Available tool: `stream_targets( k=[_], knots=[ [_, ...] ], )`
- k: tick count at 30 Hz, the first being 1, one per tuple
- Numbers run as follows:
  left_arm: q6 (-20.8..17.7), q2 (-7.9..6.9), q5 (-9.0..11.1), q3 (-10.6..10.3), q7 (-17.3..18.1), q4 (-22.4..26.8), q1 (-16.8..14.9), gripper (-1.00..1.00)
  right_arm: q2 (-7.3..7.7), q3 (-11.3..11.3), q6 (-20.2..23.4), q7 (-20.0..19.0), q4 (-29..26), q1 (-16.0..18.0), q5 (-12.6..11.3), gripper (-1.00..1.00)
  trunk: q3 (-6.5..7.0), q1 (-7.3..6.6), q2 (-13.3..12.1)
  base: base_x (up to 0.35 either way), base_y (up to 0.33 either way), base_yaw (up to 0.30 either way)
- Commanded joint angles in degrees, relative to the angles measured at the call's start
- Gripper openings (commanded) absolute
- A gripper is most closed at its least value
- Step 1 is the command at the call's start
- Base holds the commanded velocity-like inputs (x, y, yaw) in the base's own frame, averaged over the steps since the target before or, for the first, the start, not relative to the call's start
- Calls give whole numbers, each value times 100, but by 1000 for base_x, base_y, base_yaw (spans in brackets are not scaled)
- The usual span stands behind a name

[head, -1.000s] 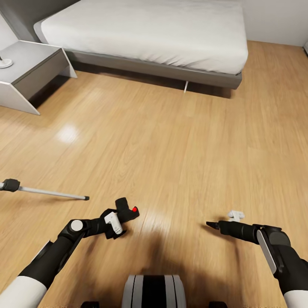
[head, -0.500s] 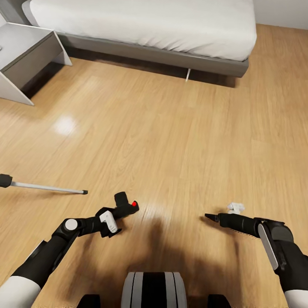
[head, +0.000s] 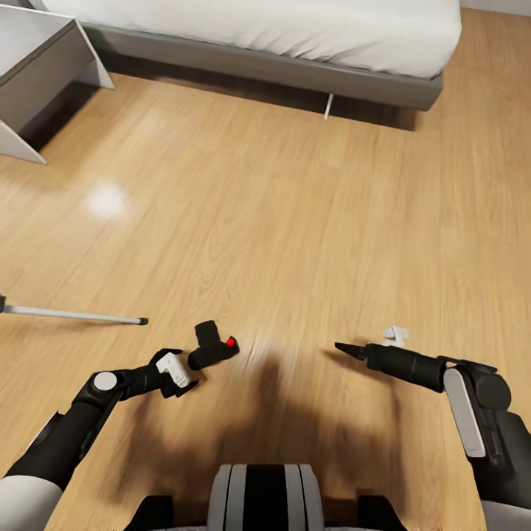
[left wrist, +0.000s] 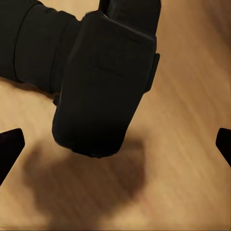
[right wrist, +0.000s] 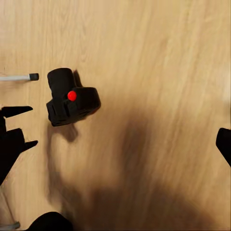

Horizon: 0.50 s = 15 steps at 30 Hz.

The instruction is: Attach the digital camera to the camera tripod in the bedroom.

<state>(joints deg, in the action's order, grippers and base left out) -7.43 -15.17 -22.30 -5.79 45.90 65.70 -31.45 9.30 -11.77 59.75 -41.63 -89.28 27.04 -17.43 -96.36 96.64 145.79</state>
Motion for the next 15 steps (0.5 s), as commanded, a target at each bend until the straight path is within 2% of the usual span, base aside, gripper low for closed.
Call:
stream_targets(
  k=[1,7,15],
  knots=[
    [-49,-3,-7,3,19,11,-2,100,-4,-7,25,-51,-14,3,-61,100,-26,1,3,0,0,0],
    [-48,1,-10,34,20,13,-3,100,-9,-9,25,-78,-55,3,-454,100,-159,17,11,0,0,0],
    [-48,6,-11,49,16,13,-3,100,-30,7,25,-64,-62,3,-609,100,-336,38,22,0,0,0]
  ],
)
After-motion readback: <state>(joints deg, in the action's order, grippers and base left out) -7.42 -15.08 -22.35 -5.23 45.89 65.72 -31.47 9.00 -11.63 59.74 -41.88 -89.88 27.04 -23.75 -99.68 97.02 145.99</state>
